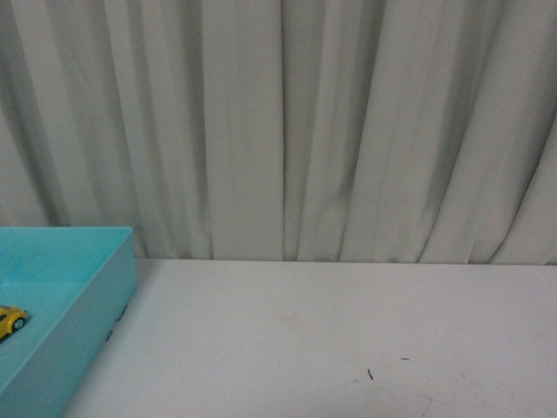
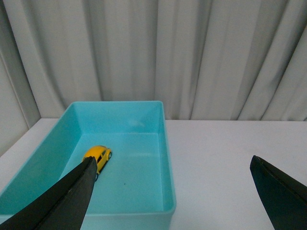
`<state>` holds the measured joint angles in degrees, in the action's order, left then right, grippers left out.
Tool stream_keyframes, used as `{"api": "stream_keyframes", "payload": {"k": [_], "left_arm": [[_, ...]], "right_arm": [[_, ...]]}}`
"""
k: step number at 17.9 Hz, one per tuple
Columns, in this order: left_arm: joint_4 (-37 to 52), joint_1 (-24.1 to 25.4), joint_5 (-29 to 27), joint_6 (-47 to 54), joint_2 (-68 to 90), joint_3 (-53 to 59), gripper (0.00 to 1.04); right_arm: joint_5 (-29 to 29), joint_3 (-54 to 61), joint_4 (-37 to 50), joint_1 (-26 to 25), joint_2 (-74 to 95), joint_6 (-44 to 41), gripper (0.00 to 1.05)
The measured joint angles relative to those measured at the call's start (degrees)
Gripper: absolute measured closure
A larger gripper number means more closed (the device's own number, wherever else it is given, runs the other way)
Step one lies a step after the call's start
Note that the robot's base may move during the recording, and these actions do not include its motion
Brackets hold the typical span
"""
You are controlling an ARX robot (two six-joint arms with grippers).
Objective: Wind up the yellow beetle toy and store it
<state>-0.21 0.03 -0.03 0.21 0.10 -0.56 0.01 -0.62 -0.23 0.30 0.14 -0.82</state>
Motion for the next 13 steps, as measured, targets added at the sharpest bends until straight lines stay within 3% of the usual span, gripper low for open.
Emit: {"api": "stream_keyframes", "payload": {"k": [13], "left_arm": [[0.0, 0.0, 0.0, 0.0, 0.0, 0.0, 0.07]], "right_arm": [[0.0, 0.0, 0.0, 0.0, 0.0, 0.0, 0.07]]}}
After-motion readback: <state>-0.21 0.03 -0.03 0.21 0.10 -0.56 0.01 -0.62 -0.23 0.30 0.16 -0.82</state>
